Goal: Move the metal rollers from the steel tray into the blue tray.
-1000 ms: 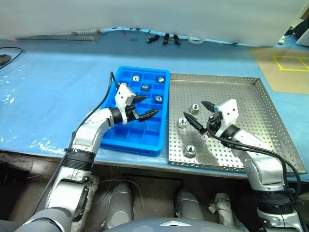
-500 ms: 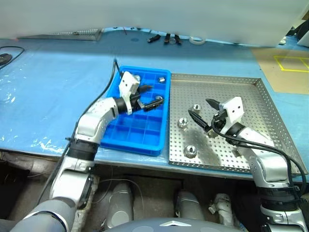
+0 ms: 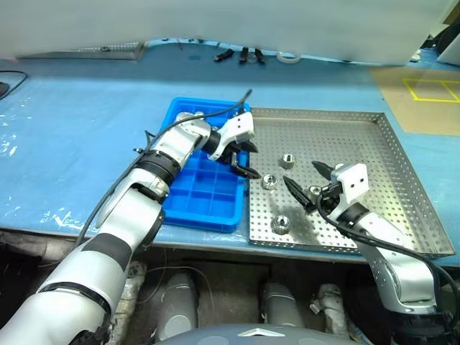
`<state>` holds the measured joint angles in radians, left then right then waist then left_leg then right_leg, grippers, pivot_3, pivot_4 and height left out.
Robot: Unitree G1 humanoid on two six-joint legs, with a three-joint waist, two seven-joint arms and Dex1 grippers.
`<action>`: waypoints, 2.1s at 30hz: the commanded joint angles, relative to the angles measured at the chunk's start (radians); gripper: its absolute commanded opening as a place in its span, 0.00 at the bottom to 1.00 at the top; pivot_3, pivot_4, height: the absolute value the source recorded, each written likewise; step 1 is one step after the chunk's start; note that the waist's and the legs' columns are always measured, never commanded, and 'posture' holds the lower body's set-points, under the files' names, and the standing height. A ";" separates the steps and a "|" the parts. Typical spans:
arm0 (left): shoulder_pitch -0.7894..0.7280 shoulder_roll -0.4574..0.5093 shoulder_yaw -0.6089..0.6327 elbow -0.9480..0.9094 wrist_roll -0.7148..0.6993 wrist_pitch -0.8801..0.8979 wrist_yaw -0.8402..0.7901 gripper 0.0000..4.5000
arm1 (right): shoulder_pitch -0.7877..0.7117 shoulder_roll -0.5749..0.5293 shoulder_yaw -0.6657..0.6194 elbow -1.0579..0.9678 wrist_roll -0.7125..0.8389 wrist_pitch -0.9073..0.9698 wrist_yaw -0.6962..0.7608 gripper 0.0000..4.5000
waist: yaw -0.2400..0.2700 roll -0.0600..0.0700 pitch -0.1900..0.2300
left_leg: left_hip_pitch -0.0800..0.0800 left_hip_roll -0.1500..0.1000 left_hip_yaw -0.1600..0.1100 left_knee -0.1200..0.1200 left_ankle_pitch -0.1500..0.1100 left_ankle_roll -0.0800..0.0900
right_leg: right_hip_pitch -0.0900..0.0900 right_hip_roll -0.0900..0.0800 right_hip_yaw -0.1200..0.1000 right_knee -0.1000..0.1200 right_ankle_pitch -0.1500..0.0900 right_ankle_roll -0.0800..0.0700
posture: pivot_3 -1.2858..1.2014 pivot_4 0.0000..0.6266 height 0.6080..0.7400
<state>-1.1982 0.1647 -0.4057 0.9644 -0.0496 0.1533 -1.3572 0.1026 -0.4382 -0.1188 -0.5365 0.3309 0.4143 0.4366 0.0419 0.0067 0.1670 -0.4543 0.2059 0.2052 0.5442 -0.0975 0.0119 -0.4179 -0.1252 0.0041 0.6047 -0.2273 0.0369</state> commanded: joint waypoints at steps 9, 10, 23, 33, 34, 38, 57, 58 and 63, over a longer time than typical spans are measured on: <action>-0.075 -0.104 -0.047 0.251 0.215 -0.209 0.033 1.00 | 0.121 0.044 -0.027 -0.179 -0.014 0.032 -0.112 1.00 | -0.044 -0.001 0.000 | 0.002 0.000 0.000 0.001 -0.001 0.001 | 0.001 0.000 0.001 0.000 0.000 0.000 | 0.31 0.24 1.00; -0.073 -0.109 -0.043 0.258 0.226 -0.218 0.052 1.00 | 0.129 0.046 -0.025 -0.182 -0.018 0.030 -0.117 1.00 | -0.049 -0.001 0.000 | 0.002 0.000 0.000 0.001 -0.001 0.001 | 0.001 0.000 0.001 0.000 0.000 0.000 | 0.31 0.24 1.00; -0.052 -0.159 -0.043 0.320 0.351 -0.218 0.247 1.00 | 0.159 0.063 -0.015 -0.165 -0.051 -0.003 -0.134 1.00 | -0.076 -0.001 0.000 | 0.001 0.000 0.000 0.001 -0.002 0.003 | 0.001 0.000 0.000 -0.002 0.000 0.000 | 0.30 0.24 1.00; -0.050 -0.105 -0.065 0.326 0.404 -0.232 0.201 0.91 | 0.152 0.084 0.010 -0.146 -0.081 -0.016 -0.141 1.00 | -0.111 -0.004 -0.002 | 0.003 0.000 -0.001 0.001 -0.002 0.003 | 0.003 0.000 0.000 -0.002 0.000 0.001 | 0.30 0.24 1.00; -0.051 -0.102 -0.063 0.326 0.406 -0.234 0.202 0.87 | 0.147 0.085 0.011 -0.142 -0.083 -0.016 -0.141 1.00 | -0.113 -0.004 -0.002 | 0.003 0.000 -0.001 0.001 -0.002 0.003 | 0.003 0.000 0.001 -0.002 0.000 0.001 | 0.31 0.24 1.00; -0.052 -0.099 -0.061 0.327 0.416 -0.233 0.221 0.58 | 0.132 0.085 0.013 -0.129 -0.090 -0.018 -0.136 1.00 | -0.114 -0.004 -0.002 | 0.005 0.000 -0.001 0.002 -0.002 0.003 | 0.004 0.000 0.000 -0.002 0.000 0.000 | 0.31 0.24 1.00; -0.048 -0.061 0.121 0.139 0.218 -0.175 0.011 0.38 | 0.083 0.071 0.005 -0.149 -0.059 0.010 -0.097 1.00 | -0.111 -0.004 -0.002 | 0.002 0.000 -0.001 0.000 -0.002 0.003 | 0.000 0.000 0.001 -0.003 0.000 0.000 | 0.32 0.24 1.00; -0.026 -0.038 0.133 0.077 0.194 -0.165 -0.025 0.38 | 0.073 0.068 0.001 -0.155 -0.043 0.020 -0.087 1.00 | -0.110 -0.004 -0.002 | 0.000 0.000 -0.001 0.000 -0.002 0.003 | -0.002 0.000 0.001 -0.002 0.000 -0.001 | 0.32 0.24 1.00; 0.096 0.073 0.224 -0.280 0.054 0.003 -0.077 0.38 | -0.056 0.017 0.022 -0.135 0.004 0.068 -0.022 1.00 | -0.101 -0.004 -0.002 | -0.001 0.000 0.000 0.000 -0.002 0.004 | -0.002 0.000 0.000 -0.002 0.000 -0.001 | 0.36 0.24 1.00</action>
<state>-1.1081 0.2199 -0.2266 0.8082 0.0678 0.1016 -1.4241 0.0811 -0.4094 -0.0986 -0.6420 0.3100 0.4811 0.3912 -0.0594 0.0027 0.1651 -0.4551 0.2066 0.2050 0.5442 -0.0999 0.0157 -0.4198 -0.1255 0.0044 0.6029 -0.2271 0.0357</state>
